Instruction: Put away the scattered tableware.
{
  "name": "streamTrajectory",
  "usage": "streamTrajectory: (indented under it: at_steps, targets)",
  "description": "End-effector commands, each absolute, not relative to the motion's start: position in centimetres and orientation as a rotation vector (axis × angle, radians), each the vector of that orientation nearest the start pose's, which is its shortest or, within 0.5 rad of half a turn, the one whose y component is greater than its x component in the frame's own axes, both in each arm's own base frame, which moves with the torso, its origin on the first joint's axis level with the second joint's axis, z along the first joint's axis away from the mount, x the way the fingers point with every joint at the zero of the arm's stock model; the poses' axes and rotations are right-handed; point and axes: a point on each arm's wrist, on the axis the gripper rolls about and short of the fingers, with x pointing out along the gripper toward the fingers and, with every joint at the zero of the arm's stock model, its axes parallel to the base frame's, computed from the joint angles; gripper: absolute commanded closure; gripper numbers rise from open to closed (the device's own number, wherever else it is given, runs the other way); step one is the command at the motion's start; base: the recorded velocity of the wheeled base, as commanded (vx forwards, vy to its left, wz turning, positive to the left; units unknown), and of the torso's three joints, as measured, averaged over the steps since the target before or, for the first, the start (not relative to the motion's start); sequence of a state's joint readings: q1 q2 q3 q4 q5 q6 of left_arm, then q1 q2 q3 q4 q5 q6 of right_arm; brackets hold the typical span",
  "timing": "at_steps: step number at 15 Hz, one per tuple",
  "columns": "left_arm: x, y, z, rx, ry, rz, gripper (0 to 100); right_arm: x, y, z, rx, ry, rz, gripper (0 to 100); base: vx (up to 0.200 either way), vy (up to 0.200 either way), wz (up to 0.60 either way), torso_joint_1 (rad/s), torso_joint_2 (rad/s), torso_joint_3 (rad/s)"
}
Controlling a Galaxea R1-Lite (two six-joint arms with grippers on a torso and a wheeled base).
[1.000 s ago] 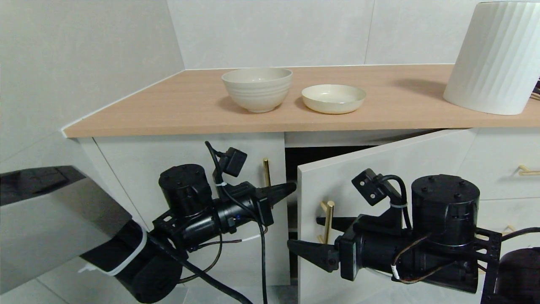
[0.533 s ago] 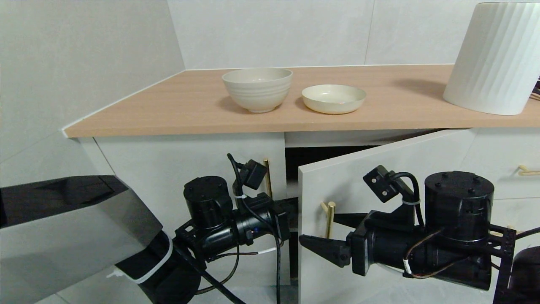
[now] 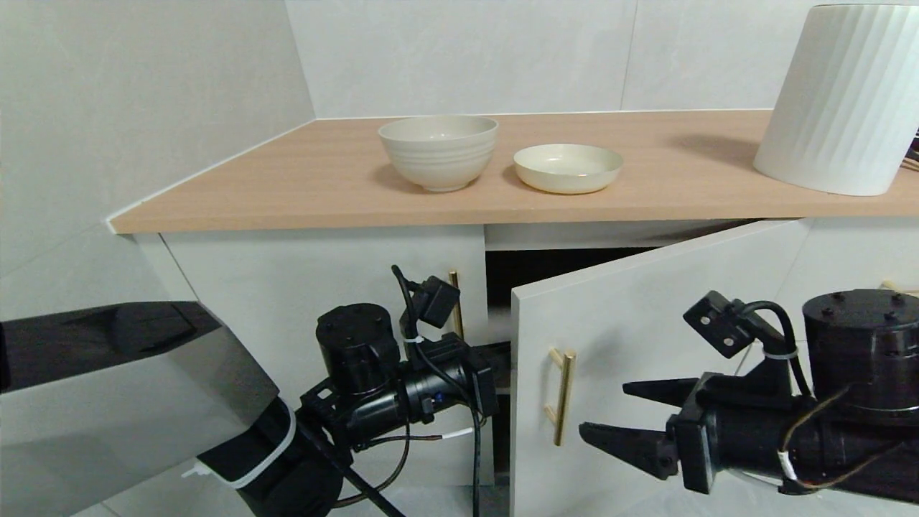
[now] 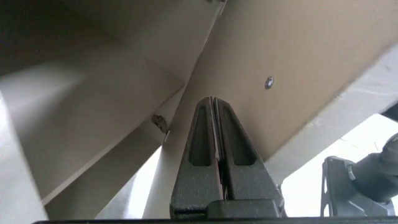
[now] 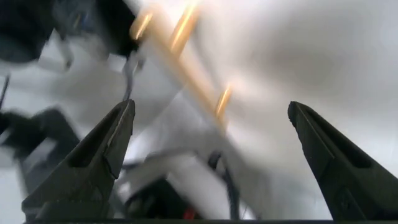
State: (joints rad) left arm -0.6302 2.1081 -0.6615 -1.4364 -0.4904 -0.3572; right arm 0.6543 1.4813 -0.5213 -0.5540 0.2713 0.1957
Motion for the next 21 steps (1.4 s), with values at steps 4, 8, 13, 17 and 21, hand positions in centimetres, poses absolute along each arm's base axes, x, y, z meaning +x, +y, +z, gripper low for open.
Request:
streamTrajectory:
  at_steps: [4, 8, 13, 17, 21]
  targets:
    - [27.1, -21.6, 9.6, -0.319, 0.206, -1.102, 100, 12.2, 10.4, 17.2, 0.119, 0.522, 0.955, 0, 0.0, 0.0, 0.0, 0.0, 0.0, 0.0]
    - [26.7, -21.7, 9.2, -0.316, 0.227, -1.109, 100, 11.8, 10.1, 16.5, 0.117, 0.55, 0.967, 0, 0.0, 0.0, 0.0, 0.0, 0.0, 0.0]
    - [26.5, -22.1, 9.4, -0.32, 0.225, -1.123, 100, 11.4, 10.5, 16.2, 0.106, 0.569, 0.998, 0, -0.08, 0.0, 0.0, 0.001, 0.0, 0.0]
    - [26.6, -22.2, 9.3, -0.319, 0.23, -1.122, 100, 11.4, 10.5, 16.1, 0.104, 0.57, 1.0, 0, -0.2, 0.0, 0.0, 0.002, 0.0, -0.001]
    - [27.9, -23.3, 9.6, -0.32, 0.234, -1.121, 100, 11.3, 10.5, 16.1, 0.103, 0.571, 1.001, 0, 0.0, 0.0, 0.0, 0.0, 0.0, 0.0]
